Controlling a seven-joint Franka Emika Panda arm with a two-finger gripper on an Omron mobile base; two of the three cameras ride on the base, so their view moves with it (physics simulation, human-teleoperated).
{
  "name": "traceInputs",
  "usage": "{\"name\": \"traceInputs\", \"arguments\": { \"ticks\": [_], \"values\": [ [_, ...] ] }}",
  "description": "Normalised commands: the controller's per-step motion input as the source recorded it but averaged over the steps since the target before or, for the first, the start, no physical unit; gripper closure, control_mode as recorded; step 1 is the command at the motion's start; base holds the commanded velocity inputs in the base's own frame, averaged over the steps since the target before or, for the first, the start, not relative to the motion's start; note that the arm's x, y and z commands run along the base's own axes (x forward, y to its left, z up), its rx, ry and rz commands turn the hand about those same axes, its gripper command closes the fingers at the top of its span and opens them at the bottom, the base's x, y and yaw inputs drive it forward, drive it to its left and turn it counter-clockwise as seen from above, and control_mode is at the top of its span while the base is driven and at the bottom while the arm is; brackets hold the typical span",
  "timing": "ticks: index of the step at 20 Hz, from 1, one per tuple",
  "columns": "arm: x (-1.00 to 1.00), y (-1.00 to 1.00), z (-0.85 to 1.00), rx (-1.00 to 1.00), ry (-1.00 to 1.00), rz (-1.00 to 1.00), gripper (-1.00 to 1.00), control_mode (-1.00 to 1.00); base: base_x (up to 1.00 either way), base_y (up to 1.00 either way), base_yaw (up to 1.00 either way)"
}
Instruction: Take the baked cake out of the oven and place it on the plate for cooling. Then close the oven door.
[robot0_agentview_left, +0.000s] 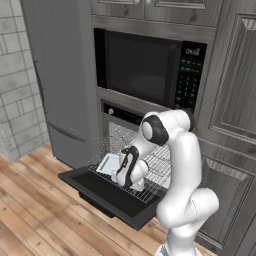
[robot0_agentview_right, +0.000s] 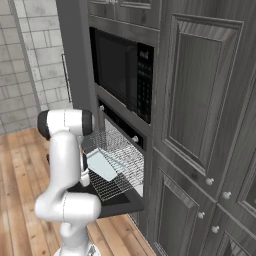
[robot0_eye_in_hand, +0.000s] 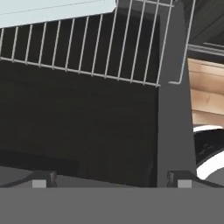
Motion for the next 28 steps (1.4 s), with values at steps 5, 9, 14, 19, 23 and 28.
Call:
{"name": "traceInputs", "arguments": {
  "ticks": [5, 9, 14, 19, 23, 28],
  "values": [
    [0.19, 0.00, -0.20, 0.00, 0.00, -0.03, -1.00, -1.00, 0.00, 0.00, 0.00],
    [0.18, 0.00, -0.26, 0.00, 0.00, -0.03, -1.00, -1.00, 0.00, 0.00, 0.00],
    [0.21, 0.00, -0.25, 0.00, 0.00, -0.03, -1.00, -1.00, 0.00, 0.00, 0.00],
    [0.24, 0.00, -0.24, 0.00, 0.00, -0.02, -1.00, -1.00, 0.00, 0.00, 0.00],
    [0.21, 0.00, -0.30, 0.00, 0.00, -0.01, -1.00, -1.00, 0.00, 0.00, 0.00],
    [0.27, 0.00, -0.29, 0.00, 0.00, -0.01, -1.00, -1.00, 0.00, 0.00, 0.00]
  ]
}}
